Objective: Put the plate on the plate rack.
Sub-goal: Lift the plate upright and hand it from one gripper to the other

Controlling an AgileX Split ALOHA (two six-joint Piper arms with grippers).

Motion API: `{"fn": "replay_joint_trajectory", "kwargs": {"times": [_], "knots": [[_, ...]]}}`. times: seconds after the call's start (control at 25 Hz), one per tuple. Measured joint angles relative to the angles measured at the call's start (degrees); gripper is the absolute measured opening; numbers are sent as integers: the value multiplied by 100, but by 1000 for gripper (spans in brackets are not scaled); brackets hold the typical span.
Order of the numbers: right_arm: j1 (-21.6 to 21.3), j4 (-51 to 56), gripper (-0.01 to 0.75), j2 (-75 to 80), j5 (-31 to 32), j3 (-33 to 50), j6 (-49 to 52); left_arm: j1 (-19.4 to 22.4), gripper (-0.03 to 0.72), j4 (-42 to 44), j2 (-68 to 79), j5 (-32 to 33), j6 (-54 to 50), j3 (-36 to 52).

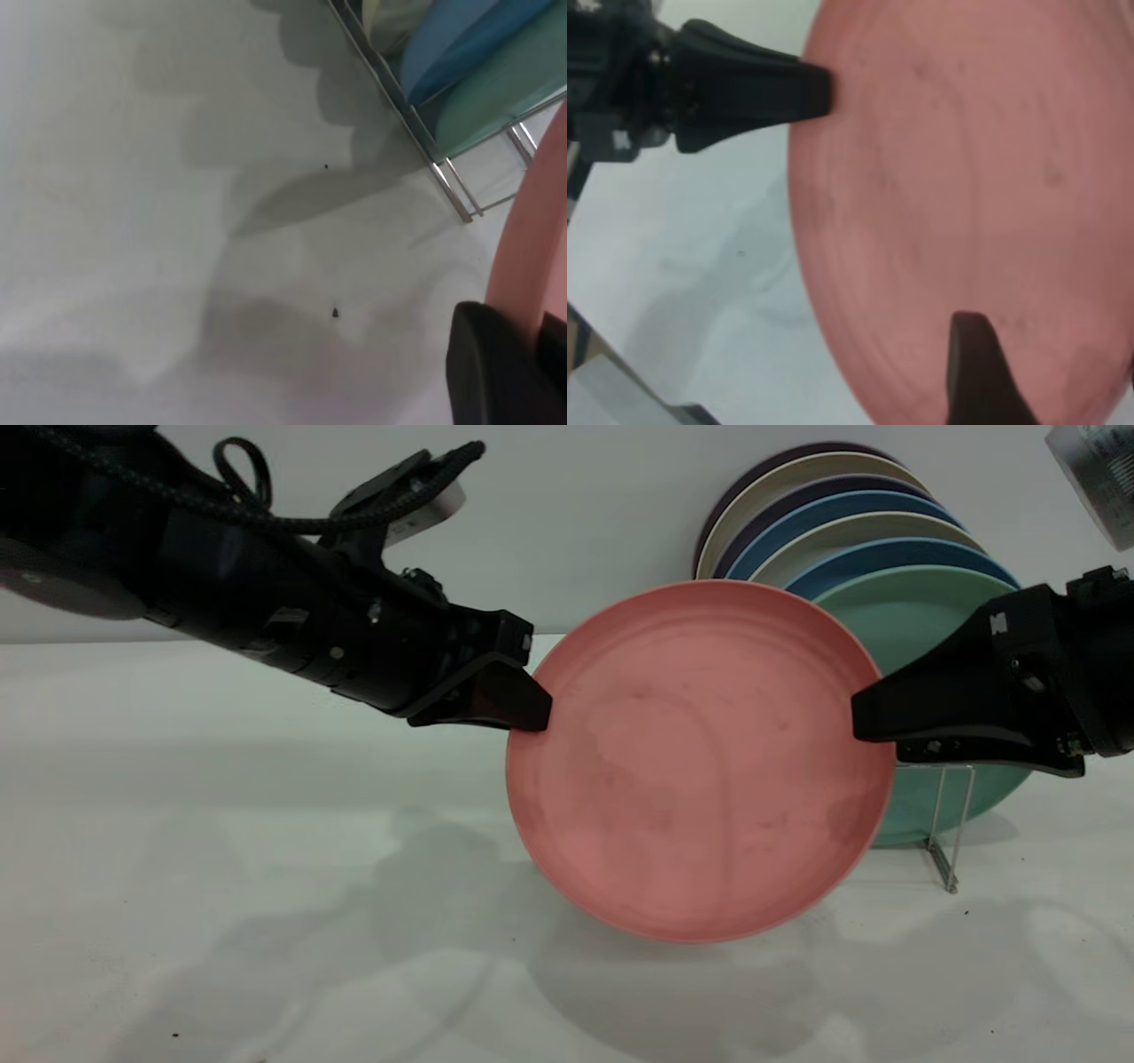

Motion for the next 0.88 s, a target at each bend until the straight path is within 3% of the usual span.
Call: {"fn": "replay_joint_trajectory", "kwargs": {"times": [0.24, 0.88], "knots": [[0, -12, 426, 0, -80, 0, 0, -65, 14, 211, 0, -159, -150, -30], [10, 59, 426, 5, -687, -23, 21, -129, 12, 231, 0, 236, -248, -36]]}}
